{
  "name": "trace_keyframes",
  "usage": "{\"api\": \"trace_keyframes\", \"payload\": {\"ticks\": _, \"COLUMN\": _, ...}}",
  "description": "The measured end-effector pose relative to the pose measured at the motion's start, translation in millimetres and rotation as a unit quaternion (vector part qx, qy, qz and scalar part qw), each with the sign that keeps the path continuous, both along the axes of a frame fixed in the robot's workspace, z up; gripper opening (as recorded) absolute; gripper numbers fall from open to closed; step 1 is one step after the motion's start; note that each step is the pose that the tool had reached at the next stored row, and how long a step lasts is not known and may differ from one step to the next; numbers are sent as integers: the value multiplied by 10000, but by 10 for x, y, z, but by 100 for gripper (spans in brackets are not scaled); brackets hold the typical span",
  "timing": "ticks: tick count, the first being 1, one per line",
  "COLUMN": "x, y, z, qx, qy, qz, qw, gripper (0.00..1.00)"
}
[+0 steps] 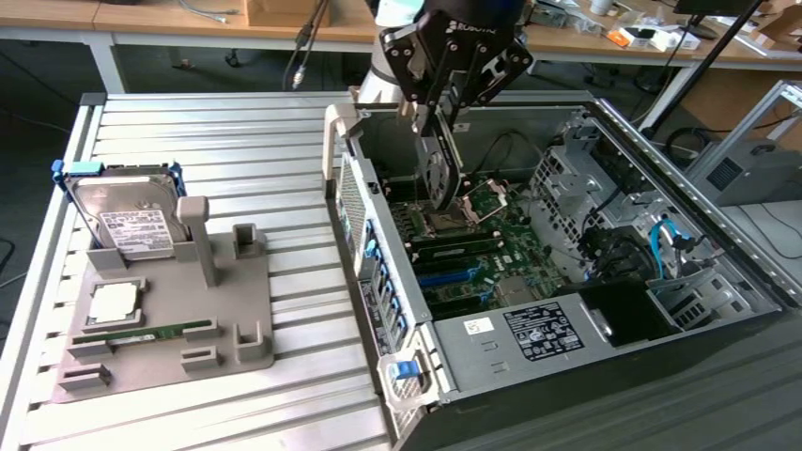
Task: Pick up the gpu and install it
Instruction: 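Pick up the gpu and move the gpu toward the slot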
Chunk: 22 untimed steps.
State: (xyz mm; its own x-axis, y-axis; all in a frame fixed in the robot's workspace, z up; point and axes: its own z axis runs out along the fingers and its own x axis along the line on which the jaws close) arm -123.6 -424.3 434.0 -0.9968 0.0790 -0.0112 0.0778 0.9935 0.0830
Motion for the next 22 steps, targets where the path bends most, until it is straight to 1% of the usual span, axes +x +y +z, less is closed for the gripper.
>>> {"api": "trace_keyframes", "payload": {"ticks": 22, "x": 84, "y": 0, "z": -3, "qx": 0, "qy": 0, "qz": 0, "qw": 10000, "gripper": 27}}
